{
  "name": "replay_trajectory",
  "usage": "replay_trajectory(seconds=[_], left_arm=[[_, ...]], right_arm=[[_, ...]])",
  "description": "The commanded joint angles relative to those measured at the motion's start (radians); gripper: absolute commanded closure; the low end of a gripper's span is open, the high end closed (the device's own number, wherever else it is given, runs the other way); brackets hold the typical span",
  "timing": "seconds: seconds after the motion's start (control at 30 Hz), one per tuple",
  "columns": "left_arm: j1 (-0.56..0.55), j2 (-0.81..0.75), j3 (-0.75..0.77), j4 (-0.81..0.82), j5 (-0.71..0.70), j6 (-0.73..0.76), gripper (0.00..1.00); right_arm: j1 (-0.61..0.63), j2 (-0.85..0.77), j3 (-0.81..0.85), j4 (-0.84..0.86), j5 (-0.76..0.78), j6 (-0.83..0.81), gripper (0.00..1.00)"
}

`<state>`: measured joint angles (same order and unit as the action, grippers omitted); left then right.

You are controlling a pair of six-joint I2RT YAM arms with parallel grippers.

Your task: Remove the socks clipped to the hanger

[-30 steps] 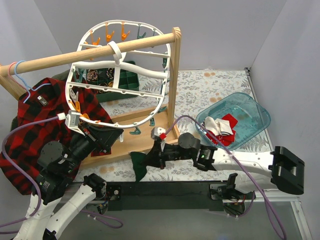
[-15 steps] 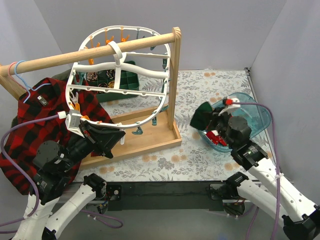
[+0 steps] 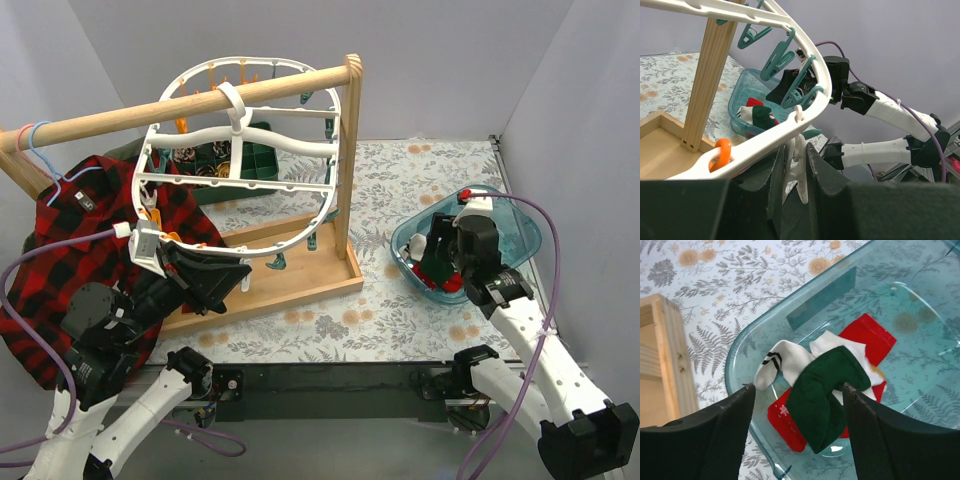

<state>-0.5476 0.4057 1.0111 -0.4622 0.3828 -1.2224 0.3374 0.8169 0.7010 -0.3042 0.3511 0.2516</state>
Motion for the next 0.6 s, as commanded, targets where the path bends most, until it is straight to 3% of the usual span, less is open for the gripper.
replay_trajectory(seconds=[0.0, 0.23, 0.37, 0.57], left_arm=[[0.000, 0.024, 0.040, 0.056, 0.031, 0.015, 1.00], [0.000, 0.027, 0.050, 0.059, 0.034, 0.012, 1.00], [0.000, 0.027, 0.052, 0.059, 0.037, 0.009, 1.00], [0.000, 0.025, 0.057, 0.057, 0.031, 0.004, 1.00]], right_arm=[[-0.003, -0.034, 0.008, -0.013, -0.136, -0.052, 0.23], [0.073, -0.131, -0.017, 0.089, -0.412, -0.022, 0.22], [0.271, -0.148, -0.066, 0.232, -0.443, 0.026, 0.22], [0.591, 0.027, -0.093, 0.494, -0.423, 0.060, 0.21]])
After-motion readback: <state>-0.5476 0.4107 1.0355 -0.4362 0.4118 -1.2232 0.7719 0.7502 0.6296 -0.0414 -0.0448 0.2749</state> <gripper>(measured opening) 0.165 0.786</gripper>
